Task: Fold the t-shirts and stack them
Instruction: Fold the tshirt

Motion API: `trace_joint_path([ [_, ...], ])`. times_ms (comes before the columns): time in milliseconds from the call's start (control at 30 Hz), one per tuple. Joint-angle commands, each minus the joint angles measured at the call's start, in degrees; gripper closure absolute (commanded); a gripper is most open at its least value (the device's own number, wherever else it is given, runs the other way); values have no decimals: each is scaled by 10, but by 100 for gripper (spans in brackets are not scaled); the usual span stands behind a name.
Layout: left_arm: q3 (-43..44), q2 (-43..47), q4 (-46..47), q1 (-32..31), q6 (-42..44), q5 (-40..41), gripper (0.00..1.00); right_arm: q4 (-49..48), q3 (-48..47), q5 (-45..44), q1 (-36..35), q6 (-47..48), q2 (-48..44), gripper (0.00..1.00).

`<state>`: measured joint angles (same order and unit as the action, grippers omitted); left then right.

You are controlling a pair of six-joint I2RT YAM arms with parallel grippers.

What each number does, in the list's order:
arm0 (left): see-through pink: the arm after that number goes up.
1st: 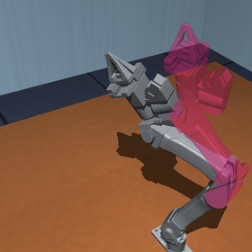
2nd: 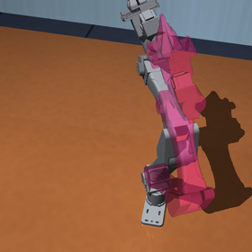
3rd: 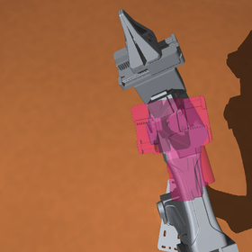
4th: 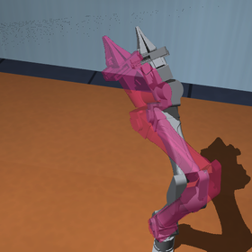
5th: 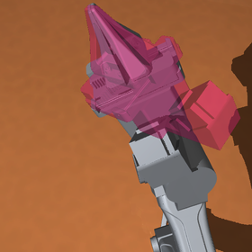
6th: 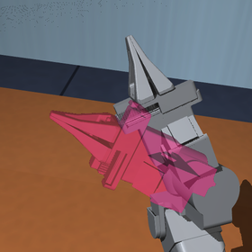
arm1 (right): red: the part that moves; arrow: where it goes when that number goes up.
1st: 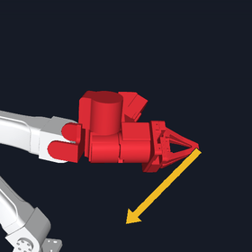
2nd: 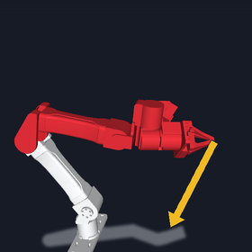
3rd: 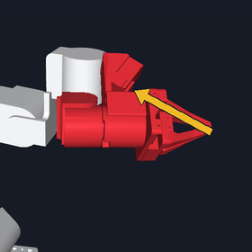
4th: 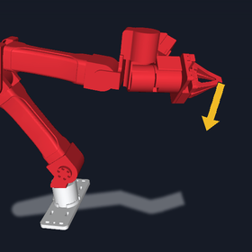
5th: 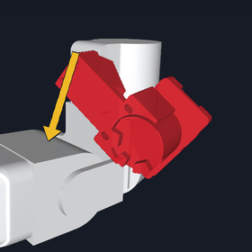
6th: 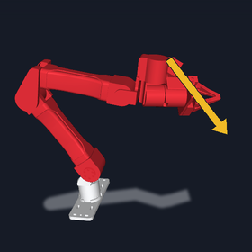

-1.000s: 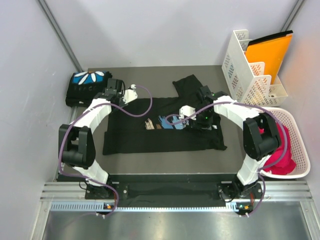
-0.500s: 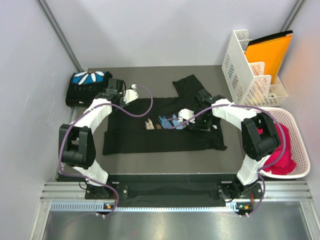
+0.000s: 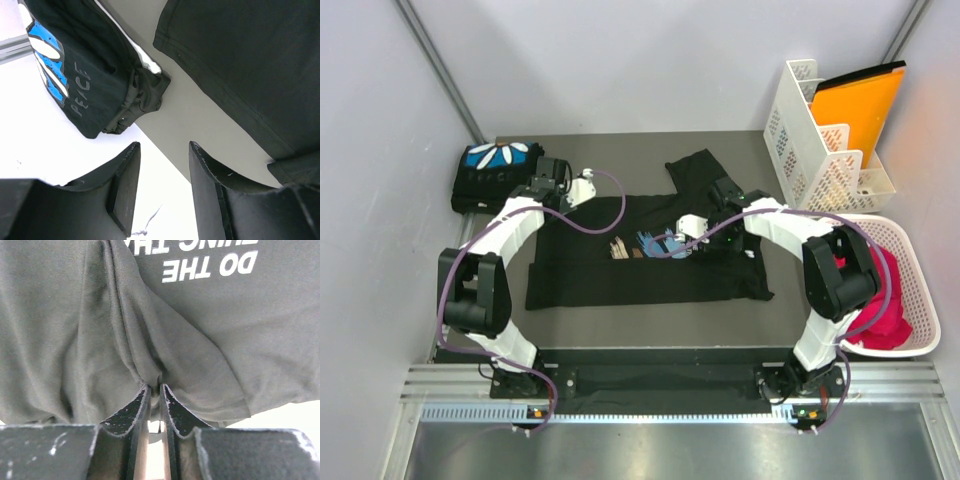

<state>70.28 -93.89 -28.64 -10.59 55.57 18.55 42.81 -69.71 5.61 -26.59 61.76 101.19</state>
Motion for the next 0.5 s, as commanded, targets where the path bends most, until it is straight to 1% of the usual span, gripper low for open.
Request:
trace_joint_path([
  [0,4,6,22,-3,-8,3,52,-16,1,-16,-14,22,-31,88],
  [467,0,5,21,-7,-8,9,52,-4,-75,-45,-36,71,-1,91],
])
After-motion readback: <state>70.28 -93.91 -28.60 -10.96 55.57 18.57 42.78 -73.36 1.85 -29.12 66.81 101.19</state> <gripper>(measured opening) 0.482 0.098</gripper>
